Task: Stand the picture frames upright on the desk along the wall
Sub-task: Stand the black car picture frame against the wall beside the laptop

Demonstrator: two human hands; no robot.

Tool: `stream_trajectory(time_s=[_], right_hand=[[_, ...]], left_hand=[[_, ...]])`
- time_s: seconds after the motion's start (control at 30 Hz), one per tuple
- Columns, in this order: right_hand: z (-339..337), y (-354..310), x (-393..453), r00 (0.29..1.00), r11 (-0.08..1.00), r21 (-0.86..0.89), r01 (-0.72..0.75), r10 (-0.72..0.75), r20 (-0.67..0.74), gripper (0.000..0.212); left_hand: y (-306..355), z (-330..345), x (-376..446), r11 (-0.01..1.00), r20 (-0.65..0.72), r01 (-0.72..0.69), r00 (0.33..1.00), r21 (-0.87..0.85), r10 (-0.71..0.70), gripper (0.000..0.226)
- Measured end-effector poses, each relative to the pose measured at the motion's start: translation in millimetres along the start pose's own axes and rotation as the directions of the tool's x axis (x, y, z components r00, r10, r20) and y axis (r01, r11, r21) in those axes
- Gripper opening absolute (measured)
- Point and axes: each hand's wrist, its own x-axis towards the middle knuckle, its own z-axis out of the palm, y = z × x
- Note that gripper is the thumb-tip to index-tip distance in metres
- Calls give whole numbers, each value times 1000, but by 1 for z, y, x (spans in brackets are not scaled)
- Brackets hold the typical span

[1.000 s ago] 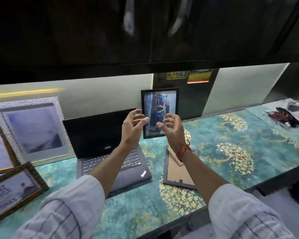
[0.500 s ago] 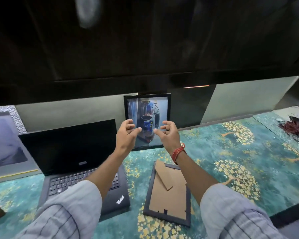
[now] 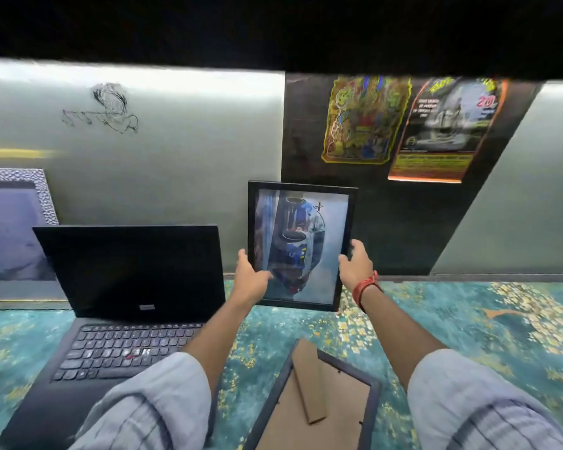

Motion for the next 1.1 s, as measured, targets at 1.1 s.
stream_trajectory(time_s=[1.1], right_hand=[[72,-61,21,619,501,-487,716,-778,109,52]], left_hand=[[-66,66,5,637,404,516,854,-573,-328,50]])
